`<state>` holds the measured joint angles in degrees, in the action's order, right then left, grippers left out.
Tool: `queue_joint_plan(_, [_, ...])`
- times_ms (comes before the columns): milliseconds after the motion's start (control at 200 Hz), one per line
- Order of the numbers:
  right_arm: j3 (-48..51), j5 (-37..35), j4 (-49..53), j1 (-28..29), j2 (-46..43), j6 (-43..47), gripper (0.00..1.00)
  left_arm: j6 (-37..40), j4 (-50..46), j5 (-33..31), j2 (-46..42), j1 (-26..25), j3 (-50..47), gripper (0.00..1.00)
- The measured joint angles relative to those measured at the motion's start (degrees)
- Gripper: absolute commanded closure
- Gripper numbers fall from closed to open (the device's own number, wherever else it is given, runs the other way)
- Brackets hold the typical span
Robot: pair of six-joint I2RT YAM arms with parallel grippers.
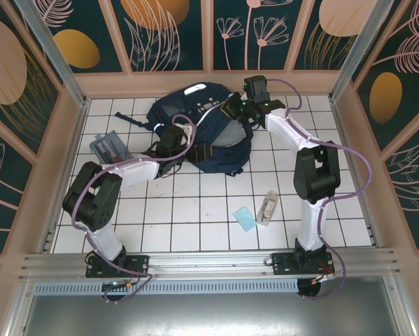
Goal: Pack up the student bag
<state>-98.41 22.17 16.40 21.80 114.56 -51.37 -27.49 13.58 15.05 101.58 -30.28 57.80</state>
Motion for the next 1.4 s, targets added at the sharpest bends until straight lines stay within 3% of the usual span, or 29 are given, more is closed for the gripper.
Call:
queue_joint_plan(150, [0.0, 0.2, -0.1, 0.1, 0.0, 0.0, 1.0, -1.5, 1.0, 1.8, 3.3, 0.0, 1.2, 0.32])
queue_joint_plan(295, [0.7, 0.2, -1.4, 0.0, 0.0, 0.0, 1.0, -3.6, 2.8, 3.7, 4.3, 0.2, 1.2, 0.45])
queue_joint_plan(570, [1.8, -0.1, -4.8, -0.9, 0.0, 0.0, 1.0, -8.9, 8.4, 10.3, 4.3, 0.7, 0.6, 0.42])
queue_joint_plan(696, [2.1, -0.3, -5.9, -1.4, 0.0, 0.0, 1.0, -11.2, 10.2, 13.1, 4.3, 0.7, 0.6, 0.53])
queue_joint_plan(771, [2.4, -0.3, -6.7, -1.5, 0.0, 0.0, 1.0, -12.0, 10.9, 14.6, 4.3, 0.7, 0.5, 0.53])
queue_joint_plan(891, [3.1, -0.3, -7.8, -1.5, 0.0, -0.1, 1.0, -13.8, 12.2, 16.7, 4.3, 0.6, 0.5, 0.42])
queue_joint_plan(1071, [3.5, -0.3, -8.2, -1.5, 0.0, -0.1, 1.0, -14.2, 12.3, 17.6, 4.3, 0.6, 0.5, 0.38])
queue_joint_plan(1401, [3.8, -0.3, -9.0, -1.5, 0.0, -0.1, 1.0, -17.2, 11.0, 21.2, 4.5, -0.2, 2.8, 0.49])
